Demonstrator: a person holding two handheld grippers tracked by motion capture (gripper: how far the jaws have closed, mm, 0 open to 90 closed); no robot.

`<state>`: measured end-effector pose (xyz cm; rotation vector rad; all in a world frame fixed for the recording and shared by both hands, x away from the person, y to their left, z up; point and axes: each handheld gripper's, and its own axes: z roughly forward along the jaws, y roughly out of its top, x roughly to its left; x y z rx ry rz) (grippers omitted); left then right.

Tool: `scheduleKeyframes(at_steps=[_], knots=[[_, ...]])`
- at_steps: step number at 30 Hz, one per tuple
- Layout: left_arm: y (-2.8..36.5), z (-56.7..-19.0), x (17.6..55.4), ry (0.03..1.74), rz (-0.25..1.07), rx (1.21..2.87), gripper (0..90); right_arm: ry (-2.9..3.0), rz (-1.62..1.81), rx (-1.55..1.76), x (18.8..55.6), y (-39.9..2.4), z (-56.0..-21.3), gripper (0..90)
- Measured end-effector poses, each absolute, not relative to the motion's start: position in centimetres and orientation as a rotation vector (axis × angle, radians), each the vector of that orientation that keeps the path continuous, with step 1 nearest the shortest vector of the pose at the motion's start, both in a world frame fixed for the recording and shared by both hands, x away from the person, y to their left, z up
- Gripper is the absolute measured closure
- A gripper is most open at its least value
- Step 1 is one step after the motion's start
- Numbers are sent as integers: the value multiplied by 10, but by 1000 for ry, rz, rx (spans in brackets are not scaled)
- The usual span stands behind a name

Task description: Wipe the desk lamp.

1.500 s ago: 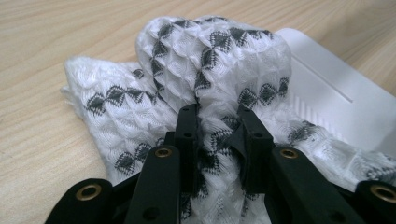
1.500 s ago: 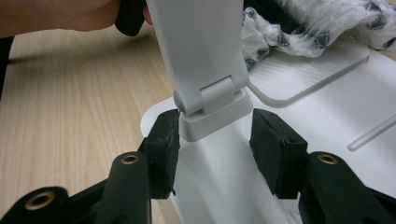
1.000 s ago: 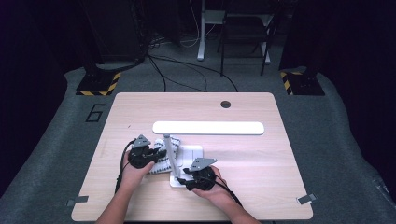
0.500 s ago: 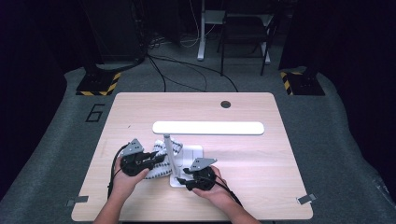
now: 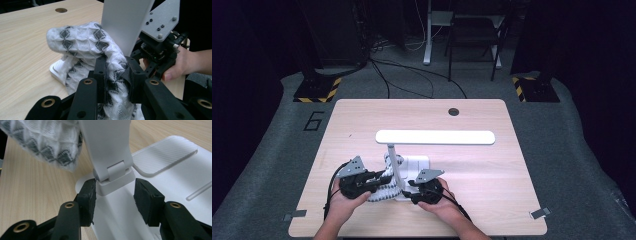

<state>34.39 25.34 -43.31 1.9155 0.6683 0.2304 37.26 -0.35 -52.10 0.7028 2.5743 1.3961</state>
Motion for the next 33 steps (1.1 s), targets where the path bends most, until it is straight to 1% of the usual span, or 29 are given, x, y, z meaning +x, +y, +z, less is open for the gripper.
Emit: scheduleKeyframes(at_steps=[7, 18, 33], knots=[[253, -424, 344, 643, 242, 1901, 734, 2574, 1398, 703, 373, -4, -521, 522], [251, -395, 339, 601, 280, 1909, 734, 2568, 1406, 699, 373, -4, -522, 522], [249, -366, 332, 567, 323, 1886, 734, 2559, 1417, 705, 372, -3, -522, 524]])
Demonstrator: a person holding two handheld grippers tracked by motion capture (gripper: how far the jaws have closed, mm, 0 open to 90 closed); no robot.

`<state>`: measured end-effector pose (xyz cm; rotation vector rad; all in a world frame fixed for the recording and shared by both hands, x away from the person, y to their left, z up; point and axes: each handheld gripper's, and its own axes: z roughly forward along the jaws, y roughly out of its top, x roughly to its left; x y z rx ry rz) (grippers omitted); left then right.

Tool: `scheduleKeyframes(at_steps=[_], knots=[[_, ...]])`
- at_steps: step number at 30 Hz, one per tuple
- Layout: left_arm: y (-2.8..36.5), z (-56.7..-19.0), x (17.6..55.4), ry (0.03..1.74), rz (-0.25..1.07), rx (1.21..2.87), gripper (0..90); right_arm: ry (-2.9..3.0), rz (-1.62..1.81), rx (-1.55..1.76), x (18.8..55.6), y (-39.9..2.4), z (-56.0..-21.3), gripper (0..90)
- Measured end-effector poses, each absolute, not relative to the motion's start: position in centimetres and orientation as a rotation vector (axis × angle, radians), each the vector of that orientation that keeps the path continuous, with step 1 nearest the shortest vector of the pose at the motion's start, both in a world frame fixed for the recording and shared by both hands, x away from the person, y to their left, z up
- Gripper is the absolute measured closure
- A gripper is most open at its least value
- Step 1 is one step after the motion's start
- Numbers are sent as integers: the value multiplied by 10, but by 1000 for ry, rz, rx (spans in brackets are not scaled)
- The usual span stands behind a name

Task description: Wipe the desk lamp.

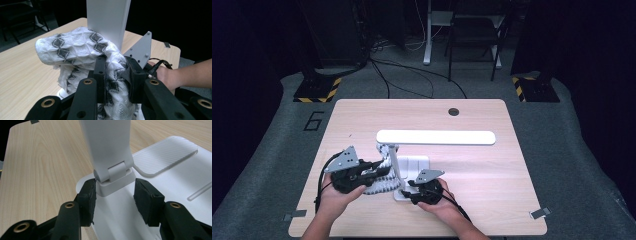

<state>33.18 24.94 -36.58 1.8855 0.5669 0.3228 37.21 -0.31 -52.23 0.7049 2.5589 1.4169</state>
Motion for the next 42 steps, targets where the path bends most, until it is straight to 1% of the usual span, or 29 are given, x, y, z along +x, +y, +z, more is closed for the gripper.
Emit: scheduleKeyframes(at_steps=[13, 22, 26, 30, 42], knots=[[249, -339, 322, 531, 365, 1851, 733, 2564, 1411, 709, 372, -3, -522, 523], [251, -333, 309, 497, 383, 1837, 733, 2565, 1423, 733, 373, -4, -522, 515], [260, -339, 308, 533, 409, 1833, 732, 2584, 1436, 766, 375, -5, -520, 510], [272, -349, 307, 587, 426, 1820, 732, 2611, 1401, 753, 374, -7, -517, 476], [294, -368, 308, 695, 486, 1798, 728, 2594, 1388, 729, 362, -20, -505, 430]])
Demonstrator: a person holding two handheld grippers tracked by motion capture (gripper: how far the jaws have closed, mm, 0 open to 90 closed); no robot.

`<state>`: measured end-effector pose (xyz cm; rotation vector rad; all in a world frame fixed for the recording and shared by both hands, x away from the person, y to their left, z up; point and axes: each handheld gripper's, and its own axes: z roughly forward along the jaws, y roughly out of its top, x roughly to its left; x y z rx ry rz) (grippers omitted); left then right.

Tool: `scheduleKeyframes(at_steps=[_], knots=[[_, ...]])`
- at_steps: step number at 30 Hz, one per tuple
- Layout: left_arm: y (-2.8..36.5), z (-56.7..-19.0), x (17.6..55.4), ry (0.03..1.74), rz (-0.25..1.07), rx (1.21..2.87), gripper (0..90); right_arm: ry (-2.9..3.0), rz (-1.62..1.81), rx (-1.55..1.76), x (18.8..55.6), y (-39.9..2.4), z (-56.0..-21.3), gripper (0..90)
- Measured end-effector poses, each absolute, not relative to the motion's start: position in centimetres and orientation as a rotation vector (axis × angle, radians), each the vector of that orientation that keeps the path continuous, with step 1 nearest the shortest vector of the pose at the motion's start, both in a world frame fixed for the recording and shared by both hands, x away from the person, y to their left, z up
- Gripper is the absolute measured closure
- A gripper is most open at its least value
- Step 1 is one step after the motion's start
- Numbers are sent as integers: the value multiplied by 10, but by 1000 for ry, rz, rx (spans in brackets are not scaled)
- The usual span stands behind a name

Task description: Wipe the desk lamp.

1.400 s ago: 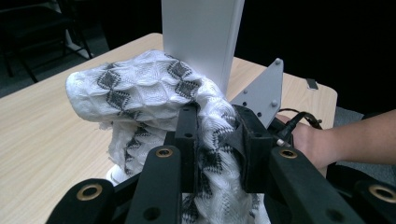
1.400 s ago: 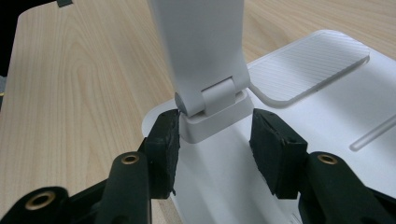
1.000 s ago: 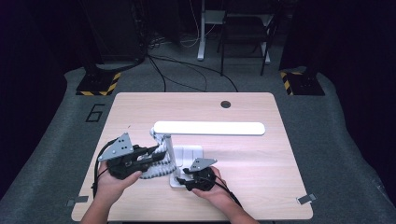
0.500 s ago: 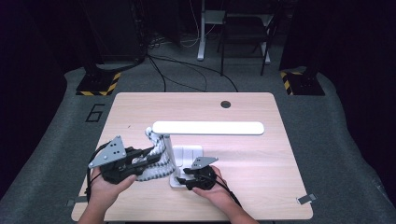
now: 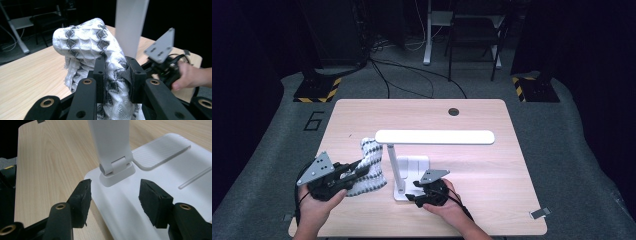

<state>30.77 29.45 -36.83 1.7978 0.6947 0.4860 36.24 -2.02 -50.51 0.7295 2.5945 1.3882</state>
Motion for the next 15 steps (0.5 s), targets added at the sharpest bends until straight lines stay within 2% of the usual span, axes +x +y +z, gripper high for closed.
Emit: scheduleKeyframes(at_steps=[15], knots=[[311, -399, 311, 810, 518, 1756, 726, 2520, 1423, 772, 359, -52, -499, 394]])
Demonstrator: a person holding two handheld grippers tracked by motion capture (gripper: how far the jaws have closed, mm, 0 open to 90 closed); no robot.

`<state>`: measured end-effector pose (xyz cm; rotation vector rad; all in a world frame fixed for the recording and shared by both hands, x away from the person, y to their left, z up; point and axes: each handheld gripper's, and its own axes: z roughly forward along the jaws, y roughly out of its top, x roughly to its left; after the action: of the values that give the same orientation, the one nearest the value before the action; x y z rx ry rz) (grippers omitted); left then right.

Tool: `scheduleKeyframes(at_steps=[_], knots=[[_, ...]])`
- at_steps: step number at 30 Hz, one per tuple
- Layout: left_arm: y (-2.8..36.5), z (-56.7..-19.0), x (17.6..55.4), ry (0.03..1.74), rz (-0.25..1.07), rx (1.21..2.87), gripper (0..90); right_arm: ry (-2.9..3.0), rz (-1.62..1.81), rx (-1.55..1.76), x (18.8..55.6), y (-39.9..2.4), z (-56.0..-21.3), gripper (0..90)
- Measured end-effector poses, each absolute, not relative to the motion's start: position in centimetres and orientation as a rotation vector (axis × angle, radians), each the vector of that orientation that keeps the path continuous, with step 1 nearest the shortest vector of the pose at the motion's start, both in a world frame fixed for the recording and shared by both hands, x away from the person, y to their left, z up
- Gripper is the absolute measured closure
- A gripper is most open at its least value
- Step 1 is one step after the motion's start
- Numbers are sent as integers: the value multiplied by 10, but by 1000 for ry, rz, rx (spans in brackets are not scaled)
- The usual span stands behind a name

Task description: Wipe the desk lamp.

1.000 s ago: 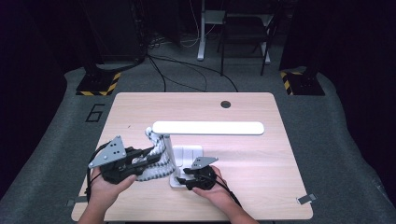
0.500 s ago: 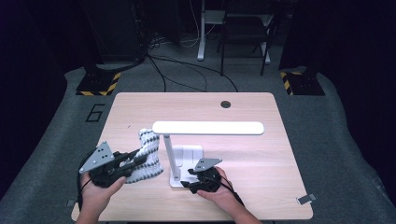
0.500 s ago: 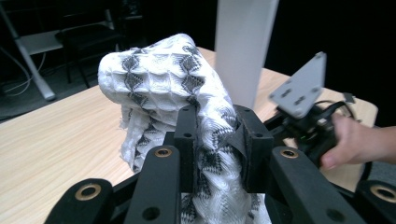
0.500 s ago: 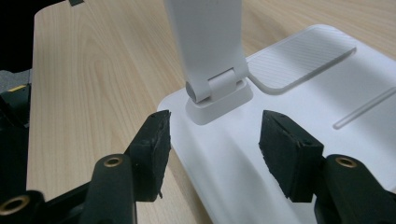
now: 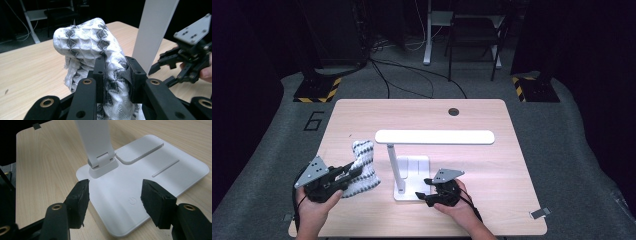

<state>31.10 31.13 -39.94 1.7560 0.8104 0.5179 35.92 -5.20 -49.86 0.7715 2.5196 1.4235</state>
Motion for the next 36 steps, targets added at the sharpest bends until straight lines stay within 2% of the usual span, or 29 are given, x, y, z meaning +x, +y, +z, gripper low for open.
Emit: scheduleKeyframes(at_steps=[5, 15, 24, 36], knots=[[318, -413, 312, 854, 508, 1729, 725, 2512, 1417, 771, 357, -55, -498, 393], [336, -435, 315, 973, 573, 1713, 706, 2483, 1409, 742, 350, -64, -493, 392], [344, -455, 319, 1037, 604, 1751, 708, 2455, 1415, 802, 351, -74, -495, 392], [349, -485, 330, 1117, 579, 1793, 710, 2425, 1425, 858, 354, -81, -498, 392]])
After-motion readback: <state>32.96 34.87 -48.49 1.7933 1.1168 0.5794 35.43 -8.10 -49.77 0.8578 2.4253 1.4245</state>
